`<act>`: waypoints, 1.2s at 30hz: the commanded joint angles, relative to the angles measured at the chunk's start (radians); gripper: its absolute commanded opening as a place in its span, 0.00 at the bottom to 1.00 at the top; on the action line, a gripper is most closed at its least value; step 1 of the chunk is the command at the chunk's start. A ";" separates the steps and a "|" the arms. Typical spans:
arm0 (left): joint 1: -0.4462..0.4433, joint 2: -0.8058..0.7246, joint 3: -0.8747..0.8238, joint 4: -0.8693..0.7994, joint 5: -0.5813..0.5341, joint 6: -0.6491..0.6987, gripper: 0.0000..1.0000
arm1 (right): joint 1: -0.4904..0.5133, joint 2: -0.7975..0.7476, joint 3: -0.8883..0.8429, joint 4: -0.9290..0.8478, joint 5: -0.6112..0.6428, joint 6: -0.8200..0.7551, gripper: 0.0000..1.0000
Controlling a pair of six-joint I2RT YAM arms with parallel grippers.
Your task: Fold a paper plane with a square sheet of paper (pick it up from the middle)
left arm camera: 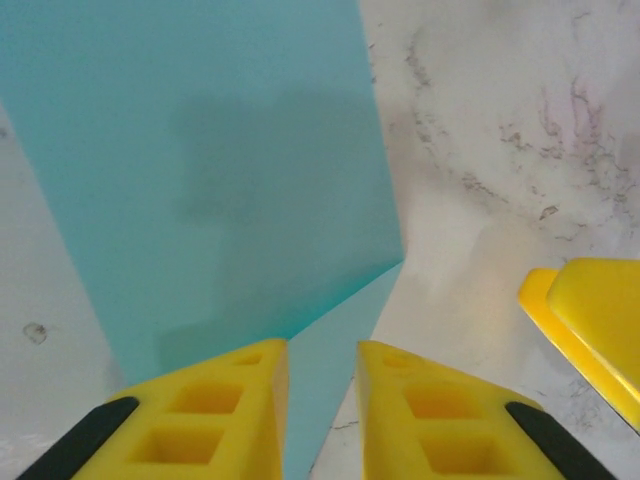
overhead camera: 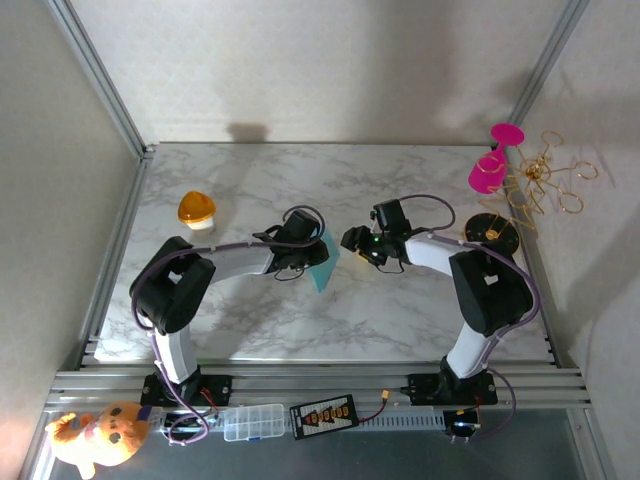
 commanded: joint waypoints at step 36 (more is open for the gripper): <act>0.015 0.016 -0.124 0.011 -0.093 -0.061 0.07 | 0.061 0.192 0.139 0.013 -0.293 -0.047 0.39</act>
